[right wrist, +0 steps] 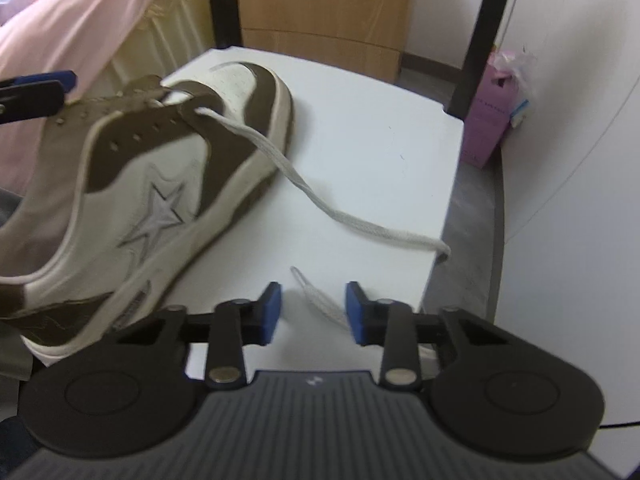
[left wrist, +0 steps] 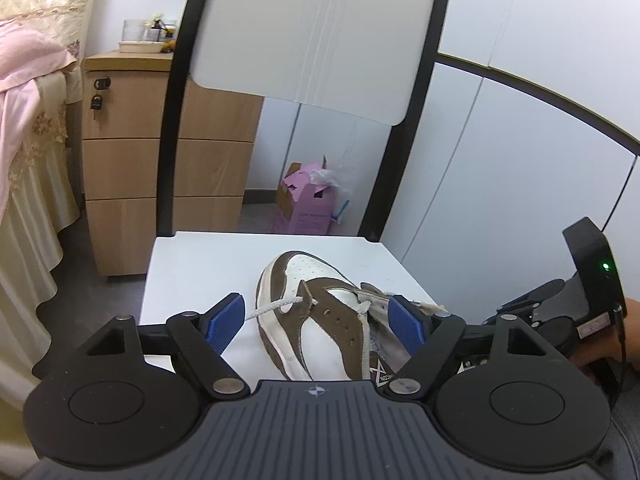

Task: Lace up shoes with both hands
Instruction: 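Release the lace and lift both grippers away from the sneaker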

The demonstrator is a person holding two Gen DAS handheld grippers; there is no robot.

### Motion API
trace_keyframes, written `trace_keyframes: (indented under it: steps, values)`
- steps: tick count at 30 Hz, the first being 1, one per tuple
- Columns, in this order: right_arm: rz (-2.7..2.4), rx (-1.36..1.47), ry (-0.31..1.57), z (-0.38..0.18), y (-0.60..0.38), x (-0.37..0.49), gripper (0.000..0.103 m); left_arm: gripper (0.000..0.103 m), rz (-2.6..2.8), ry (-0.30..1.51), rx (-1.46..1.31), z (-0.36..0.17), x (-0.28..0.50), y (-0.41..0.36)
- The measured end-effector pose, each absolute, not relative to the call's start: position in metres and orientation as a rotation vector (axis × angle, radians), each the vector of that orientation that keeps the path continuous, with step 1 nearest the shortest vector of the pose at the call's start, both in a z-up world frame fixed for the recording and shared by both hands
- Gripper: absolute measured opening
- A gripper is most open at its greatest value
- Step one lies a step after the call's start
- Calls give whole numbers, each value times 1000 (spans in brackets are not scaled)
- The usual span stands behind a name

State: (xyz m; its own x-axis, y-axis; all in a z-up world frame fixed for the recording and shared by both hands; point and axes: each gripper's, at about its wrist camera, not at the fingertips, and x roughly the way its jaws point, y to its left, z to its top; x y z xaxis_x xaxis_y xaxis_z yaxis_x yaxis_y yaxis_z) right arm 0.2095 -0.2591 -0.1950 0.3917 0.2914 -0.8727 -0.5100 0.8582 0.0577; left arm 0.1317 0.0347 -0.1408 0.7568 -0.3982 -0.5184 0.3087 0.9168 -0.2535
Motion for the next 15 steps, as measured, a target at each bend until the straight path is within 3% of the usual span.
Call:
trace_keyframes:
  steps: [4, 8, 15]
  values:
    - [508, -187, 1063, -194, -264, 213, 3, 81, -411, 602, -143, -141, 133, 31]
    - [522, -105, 1030, -181, -267, 214, 3, 81, -418, 605, -139, -140, 134, 29]
    - [643, 56, 815, -131, -260, 209, 3, 79, -484, 570, -240, -131, 136, 45]
